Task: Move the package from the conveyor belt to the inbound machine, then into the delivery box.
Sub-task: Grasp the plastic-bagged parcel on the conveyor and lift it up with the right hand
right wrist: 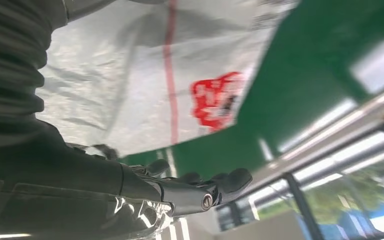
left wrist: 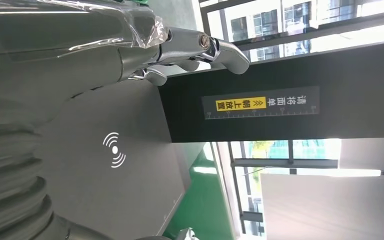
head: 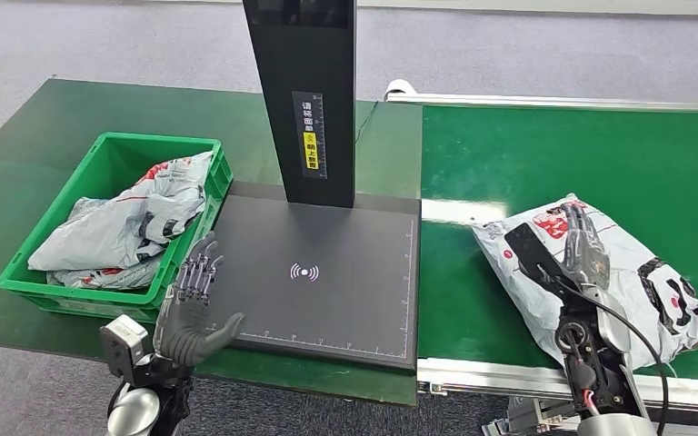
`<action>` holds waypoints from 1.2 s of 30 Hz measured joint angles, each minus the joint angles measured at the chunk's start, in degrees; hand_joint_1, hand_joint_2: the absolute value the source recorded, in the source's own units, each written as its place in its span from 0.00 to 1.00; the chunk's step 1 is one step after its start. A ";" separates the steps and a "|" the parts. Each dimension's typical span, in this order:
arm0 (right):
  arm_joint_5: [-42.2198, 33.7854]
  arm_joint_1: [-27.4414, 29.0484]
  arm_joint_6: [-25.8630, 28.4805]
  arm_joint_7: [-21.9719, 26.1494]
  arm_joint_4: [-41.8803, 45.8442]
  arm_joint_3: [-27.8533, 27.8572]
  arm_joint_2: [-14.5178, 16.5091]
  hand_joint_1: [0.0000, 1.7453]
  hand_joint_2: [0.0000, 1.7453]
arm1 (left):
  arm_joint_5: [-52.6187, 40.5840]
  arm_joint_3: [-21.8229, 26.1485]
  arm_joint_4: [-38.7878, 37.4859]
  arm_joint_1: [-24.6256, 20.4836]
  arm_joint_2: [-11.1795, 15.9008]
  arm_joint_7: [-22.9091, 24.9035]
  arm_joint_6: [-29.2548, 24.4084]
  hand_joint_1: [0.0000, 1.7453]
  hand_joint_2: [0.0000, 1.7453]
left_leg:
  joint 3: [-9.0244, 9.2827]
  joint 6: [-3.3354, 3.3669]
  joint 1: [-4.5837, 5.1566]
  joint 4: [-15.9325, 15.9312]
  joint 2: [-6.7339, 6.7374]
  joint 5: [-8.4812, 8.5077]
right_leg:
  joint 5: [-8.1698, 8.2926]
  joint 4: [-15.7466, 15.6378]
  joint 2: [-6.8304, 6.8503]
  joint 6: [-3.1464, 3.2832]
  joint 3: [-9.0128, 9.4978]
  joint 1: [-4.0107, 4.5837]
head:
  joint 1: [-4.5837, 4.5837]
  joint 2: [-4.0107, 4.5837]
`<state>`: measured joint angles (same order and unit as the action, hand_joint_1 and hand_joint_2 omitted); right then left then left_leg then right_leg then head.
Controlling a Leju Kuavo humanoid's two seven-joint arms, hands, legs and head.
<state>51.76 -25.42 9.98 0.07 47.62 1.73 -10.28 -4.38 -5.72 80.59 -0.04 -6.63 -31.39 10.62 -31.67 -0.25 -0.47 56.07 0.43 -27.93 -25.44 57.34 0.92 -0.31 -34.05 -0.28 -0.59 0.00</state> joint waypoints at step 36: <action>11.83 5.04 -14.62 -9.27 -6.13 -1.61 -4.12 1.00 1.00 | -1.59 1.36 0.68 1.25 -1.47 1.86 0.04 0.00 1.00 | 0.18 0.04 -0.01 -0.02 0.05 -0.03 | -0.02 -0.01 -0.01 -0.01 0.19 0.01 | 0.00 0.00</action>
<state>63.59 -20.39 -4.64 -9.20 41.48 0.13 -14.40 -5.97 -4.36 81.26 1.21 -8.10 -29.53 10.67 -31.49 -0.21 -0.48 56.05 0.48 -27.96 -25.46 57.32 0.91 -0.32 -33.86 -0.27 -0.59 0.00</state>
